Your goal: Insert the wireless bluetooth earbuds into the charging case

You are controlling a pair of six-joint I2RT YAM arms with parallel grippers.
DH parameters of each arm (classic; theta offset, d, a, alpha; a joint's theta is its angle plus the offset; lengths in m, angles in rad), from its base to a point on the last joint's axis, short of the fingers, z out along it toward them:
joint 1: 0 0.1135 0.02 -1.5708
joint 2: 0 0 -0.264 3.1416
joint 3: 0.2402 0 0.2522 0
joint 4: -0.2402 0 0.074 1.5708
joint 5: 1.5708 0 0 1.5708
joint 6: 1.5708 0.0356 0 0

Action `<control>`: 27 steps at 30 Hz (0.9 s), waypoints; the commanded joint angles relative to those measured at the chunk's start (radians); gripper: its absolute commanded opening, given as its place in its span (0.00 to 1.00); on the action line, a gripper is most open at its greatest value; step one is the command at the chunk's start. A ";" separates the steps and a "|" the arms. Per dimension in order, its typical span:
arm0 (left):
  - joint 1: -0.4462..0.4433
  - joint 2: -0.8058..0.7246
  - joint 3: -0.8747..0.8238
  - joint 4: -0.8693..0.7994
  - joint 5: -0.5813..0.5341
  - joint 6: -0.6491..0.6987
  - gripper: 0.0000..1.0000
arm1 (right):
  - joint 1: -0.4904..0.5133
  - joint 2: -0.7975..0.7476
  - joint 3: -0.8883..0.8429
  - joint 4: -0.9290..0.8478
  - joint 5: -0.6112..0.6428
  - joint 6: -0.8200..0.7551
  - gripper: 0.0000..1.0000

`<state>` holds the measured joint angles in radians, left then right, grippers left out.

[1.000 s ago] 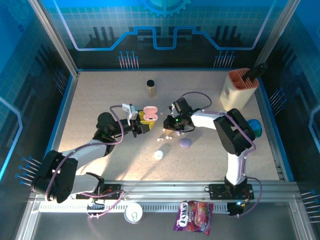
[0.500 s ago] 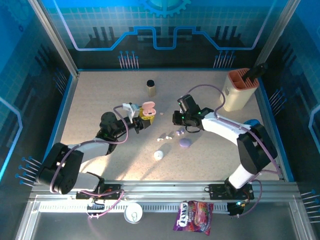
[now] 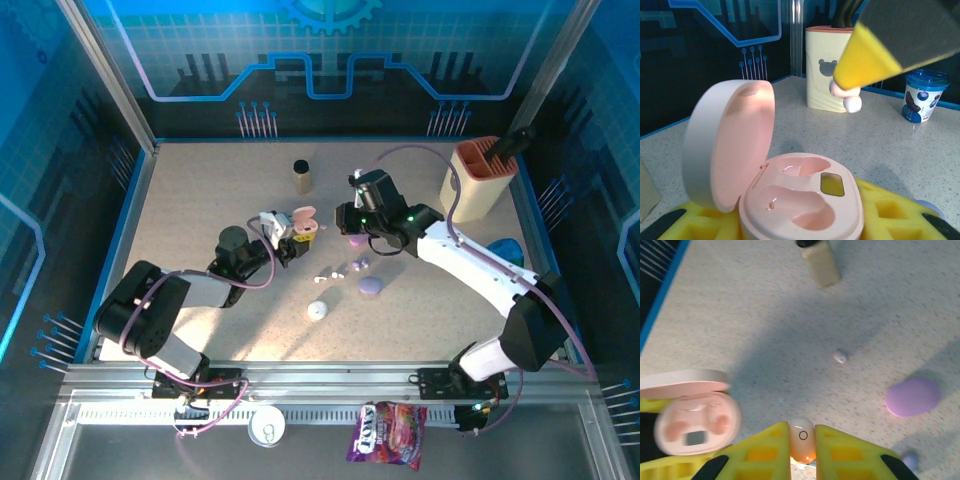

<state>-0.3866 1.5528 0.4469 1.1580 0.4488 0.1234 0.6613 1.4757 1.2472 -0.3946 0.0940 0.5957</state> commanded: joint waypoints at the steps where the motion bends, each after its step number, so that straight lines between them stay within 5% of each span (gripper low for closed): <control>1: -0.018 0.016 0.036 0.048 -0.045 0.060 0.32 | 0.030 0.013 0.073 -0.015 -0.050 -0.040 0.14; 27: -0.052 0.039 0.062 0.054 -0.065 0.056 0.32 | 0.098 0.147 0.159 0.013 -0.162 -0.033 0.13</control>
<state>-0.4297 1.5864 0.4706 1.1797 0.3885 0.1608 0.7479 1.6108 1.3762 -0.3889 -0.0433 0.5571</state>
